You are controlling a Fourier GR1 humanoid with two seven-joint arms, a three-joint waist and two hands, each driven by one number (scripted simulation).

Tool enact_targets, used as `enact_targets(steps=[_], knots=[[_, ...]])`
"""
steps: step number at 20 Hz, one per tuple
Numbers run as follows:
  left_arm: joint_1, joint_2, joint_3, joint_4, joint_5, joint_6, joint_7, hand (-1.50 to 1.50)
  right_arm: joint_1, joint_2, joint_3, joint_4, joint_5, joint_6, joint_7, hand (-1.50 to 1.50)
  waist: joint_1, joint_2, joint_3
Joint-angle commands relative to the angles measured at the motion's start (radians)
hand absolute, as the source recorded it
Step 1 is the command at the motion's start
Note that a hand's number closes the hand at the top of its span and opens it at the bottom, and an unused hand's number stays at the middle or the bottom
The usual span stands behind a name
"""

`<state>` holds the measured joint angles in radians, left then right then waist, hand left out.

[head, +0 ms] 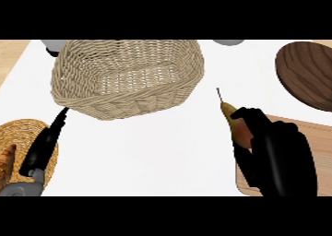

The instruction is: Pick the pear from the cutting board and place it in the basket

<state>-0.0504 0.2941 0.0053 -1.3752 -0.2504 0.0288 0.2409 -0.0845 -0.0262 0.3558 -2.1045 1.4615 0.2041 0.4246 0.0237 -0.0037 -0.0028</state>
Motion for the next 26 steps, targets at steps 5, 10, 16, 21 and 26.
enact_targets(steps=[5, 10, 16, 21, 26], knots=[[-0.037, 0.021, 0.022, 0.002, 0.004, -0.016, 0.011, 0.0, -0.443, 0.026, 0.028, -0.107, -0.321, 0.293, 0.381, 1.5, 0.0, 0.001, 0.0], [-0.012, -0.018, 0.01, 0.036, -0.019, 0.017, -0.029, 0.0, -0.75, 0.026, -0.103, 0.059, -0.536, 0.338, 0.53, 1.5, -0.005, 0.003, 0.001], [0.016, -0.004, 0.025, -0.01, 0.005, -0.024, 0.007, 0.0, -0.899, 0.026, -0.037, 0.275, -0.622, 0.182, 0.66, 1.5, -0.004, 0.002, 0.002], [0.021, -0.03, 0.023, 0.047, -0.012, -0.001, -0.072, 0.0, -1.051, 0.026, -0.072, 0.485, -0.72, 0.097, 0.619, 1.5, -0.005, 0.005, 0.001], [-0.02, -0.029, 0.025, -0.006, -0.018, -0.009, 0.023, 0.0, -1.127, 0.026, -0.034, 0.687, -0.758, -0.021, 0.586, 1.5, -0.004, 0.005, 0.002]])
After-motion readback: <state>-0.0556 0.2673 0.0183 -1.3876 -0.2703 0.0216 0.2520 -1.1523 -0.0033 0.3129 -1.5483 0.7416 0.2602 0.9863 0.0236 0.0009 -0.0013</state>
